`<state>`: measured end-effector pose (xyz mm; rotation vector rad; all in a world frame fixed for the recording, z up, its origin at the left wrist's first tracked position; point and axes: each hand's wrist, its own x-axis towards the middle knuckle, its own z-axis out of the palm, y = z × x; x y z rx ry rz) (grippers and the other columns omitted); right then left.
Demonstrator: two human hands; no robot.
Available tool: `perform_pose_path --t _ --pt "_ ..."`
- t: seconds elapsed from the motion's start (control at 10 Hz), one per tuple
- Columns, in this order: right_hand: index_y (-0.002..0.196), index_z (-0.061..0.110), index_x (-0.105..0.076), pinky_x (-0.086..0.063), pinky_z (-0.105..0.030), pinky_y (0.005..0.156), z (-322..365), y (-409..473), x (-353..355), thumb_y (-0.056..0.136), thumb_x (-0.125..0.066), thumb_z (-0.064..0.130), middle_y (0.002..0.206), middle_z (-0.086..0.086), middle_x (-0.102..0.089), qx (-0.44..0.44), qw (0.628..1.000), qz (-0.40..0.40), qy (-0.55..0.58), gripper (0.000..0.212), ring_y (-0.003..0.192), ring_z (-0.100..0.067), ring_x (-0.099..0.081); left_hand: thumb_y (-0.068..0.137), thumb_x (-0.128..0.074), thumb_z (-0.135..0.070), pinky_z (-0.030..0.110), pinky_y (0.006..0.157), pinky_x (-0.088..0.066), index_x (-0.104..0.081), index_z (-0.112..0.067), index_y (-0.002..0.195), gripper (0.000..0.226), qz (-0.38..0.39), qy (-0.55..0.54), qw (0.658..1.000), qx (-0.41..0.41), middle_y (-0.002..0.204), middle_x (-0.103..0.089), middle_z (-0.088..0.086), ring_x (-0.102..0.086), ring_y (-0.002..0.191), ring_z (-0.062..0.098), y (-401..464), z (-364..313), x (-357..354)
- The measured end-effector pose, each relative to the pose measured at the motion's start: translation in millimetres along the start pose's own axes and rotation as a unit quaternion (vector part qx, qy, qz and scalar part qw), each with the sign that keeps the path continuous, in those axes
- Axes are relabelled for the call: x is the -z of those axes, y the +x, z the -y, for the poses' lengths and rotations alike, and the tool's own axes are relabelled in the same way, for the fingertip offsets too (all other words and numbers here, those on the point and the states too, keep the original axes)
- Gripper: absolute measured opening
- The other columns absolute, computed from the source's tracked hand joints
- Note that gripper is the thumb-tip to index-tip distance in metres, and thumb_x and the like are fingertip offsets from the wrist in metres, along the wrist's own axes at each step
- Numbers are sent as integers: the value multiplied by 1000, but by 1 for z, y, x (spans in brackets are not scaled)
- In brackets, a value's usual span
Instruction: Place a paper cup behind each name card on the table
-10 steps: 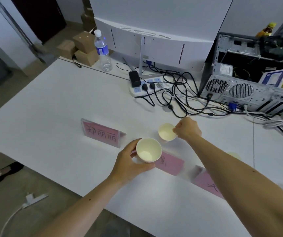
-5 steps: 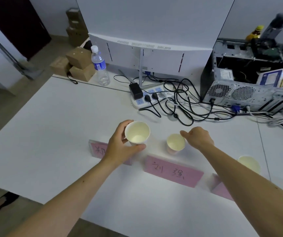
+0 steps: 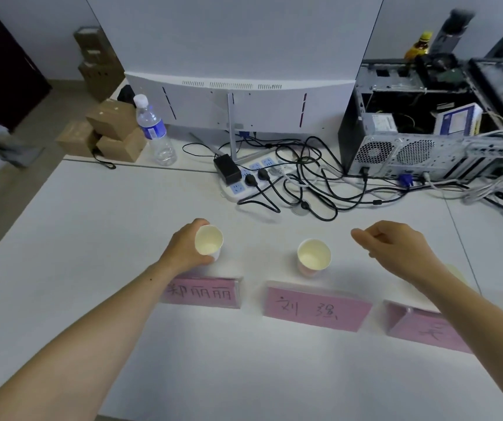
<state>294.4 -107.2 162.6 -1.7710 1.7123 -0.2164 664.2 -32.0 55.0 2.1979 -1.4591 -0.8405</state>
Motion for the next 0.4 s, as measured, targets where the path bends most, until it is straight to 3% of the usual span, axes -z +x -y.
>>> perform_pose_path --t 0.1,0.2,0.4 --pt "89 18 -69 -44 -28 64 -3 -14 4 90 -59 49 76 10 -67 10 1000 -7 6 32 87 -22 -65 59 -84 -23 33 83 -45 -48 -24 122 73 21 26 999 -5 119 -61 3 -57 106 28 5 9 -4" --pt "87 20 -70 -42 -26 63 -8 -25 9 90 -59 47 76 12 -68 19 1000 -15 11 30 85 -20 -66 58 -84 -23 35 84 -47 -47 -26 122 74 38 41 998 -1 118 -59 2 -57 105 27 5 7 -4" --pt "86 21 -71 -50 -34 79 -11 -29 16 87 -60 50 83 6 -74 25 999 -39 12 31 87 -20 -69 56 -84 -16 34 91 -43 -35 -26 139 97 58 46 997 -4 135 -52 7 -51 117 29 7 9 -8"
